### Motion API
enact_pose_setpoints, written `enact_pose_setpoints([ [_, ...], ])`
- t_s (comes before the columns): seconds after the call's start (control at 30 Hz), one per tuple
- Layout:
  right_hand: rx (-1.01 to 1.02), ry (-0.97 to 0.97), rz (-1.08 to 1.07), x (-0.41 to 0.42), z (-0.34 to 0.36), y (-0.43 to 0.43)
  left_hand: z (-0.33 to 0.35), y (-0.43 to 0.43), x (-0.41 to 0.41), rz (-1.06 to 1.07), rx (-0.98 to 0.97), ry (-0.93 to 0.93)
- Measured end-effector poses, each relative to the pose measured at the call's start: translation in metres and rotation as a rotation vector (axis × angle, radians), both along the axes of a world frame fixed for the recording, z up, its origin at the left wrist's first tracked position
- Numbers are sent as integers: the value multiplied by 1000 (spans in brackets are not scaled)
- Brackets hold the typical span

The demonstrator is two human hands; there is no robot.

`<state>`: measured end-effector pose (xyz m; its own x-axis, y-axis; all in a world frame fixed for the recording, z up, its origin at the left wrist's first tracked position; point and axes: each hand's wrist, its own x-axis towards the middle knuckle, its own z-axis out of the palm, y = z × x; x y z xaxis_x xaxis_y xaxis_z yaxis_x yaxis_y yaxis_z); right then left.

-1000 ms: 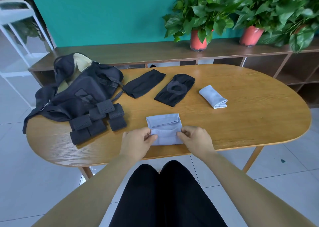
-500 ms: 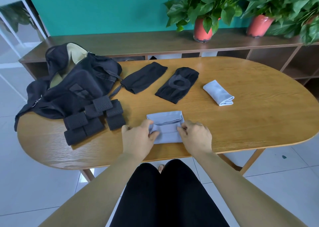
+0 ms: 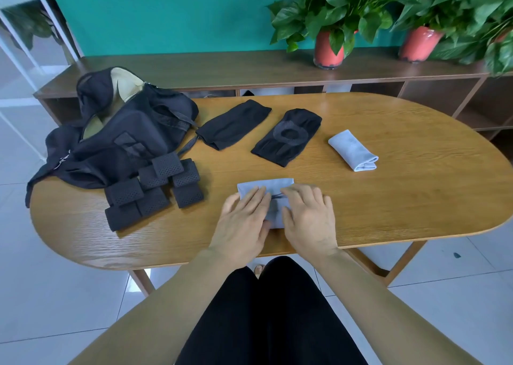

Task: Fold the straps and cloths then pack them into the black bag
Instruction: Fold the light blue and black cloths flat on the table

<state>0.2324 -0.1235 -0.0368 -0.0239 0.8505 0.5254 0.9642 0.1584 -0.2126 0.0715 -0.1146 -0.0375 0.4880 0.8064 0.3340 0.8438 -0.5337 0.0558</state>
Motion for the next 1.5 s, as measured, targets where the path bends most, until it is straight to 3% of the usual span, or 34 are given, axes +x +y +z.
enact_pose_setpoints([
  [0.1,-69,-36,133,2,-2,-3,-3,-3,-1,5,-58,21],
  [0.33,-139,4,186,10,-12,-11,-7,-3,-7,-20,-28,51],
  [0.43,-171,-11,194,12,-11,-16,-6,-4,-8,-49,9,65],
  [0.73,-237,-160,190,18,-14,-22,-9,-13,-20,-77,-132,269],
  [1.0,-200,-80,144,10,4,-23,9,-15,-16,-46,-136,245],
  [1.2,-273,-192,141,1,6,-2,12,-6,0,-47,-247,345],
  [1.5,-405,-263,356,31,-7,-21,4,-9,-18,-118,-220,402],
])
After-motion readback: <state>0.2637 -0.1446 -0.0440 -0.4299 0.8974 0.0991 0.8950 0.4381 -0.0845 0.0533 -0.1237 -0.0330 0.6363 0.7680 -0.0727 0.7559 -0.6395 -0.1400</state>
